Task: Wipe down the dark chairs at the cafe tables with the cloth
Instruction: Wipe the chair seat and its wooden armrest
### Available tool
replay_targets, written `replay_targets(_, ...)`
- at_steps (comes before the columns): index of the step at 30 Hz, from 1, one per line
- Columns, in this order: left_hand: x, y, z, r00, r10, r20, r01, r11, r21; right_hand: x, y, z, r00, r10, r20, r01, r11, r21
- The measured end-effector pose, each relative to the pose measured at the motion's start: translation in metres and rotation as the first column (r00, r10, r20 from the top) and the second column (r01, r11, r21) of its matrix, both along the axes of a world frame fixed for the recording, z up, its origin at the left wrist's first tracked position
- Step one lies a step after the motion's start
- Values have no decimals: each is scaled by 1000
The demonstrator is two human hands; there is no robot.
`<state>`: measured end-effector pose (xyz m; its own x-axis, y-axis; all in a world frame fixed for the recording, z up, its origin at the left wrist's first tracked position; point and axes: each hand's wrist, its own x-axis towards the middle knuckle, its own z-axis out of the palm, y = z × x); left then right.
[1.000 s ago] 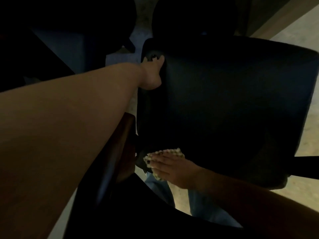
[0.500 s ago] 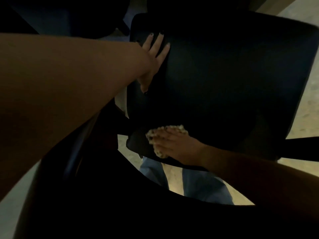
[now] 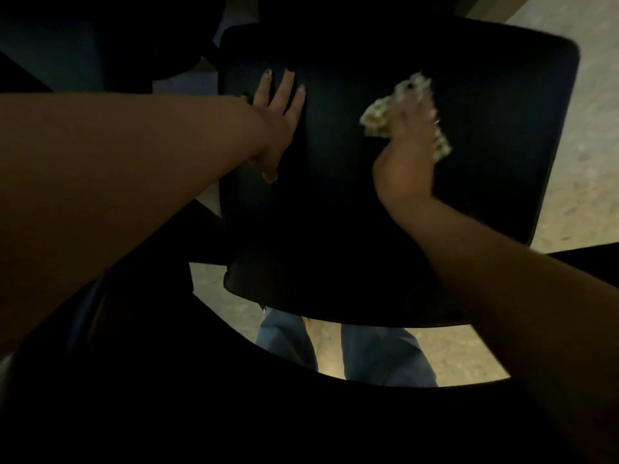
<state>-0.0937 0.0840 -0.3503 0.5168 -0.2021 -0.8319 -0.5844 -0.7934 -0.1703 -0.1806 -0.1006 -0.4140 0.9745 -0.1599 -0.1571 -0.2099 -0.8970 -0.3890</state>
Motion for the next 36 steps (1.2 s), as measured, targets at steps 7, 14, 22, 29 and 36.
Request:
replay_targets(7, -1, 2, -8, 1000, 26, -10, -26, 998, -50, -32, 15, -3, 530, 848, 17, -843, 525, 113)
replay_targets(14, 7, 0, -6, 999, 30, 29, -20, 954, -300, 5, -76, 0, 987, -156, 45, 150, 982, 118)
replay_targets(22, -6, -21, -15, 985, -174, 25, 172, 927, -334, -59, 31, -4, 939, 336, -72, -329, 940, 93)
replay_targets(29, -12, -28, 3, 974, -226, -27, 194, 887, -418, -67, -21, 12, 1000, -17, 1, 17, 998, 53)
replay_targets(36, -30, -50, 17, 971, -233, -57, 175, 848, -500, -71, -48, 13, 901, -425, -84, 427, 904, 13)
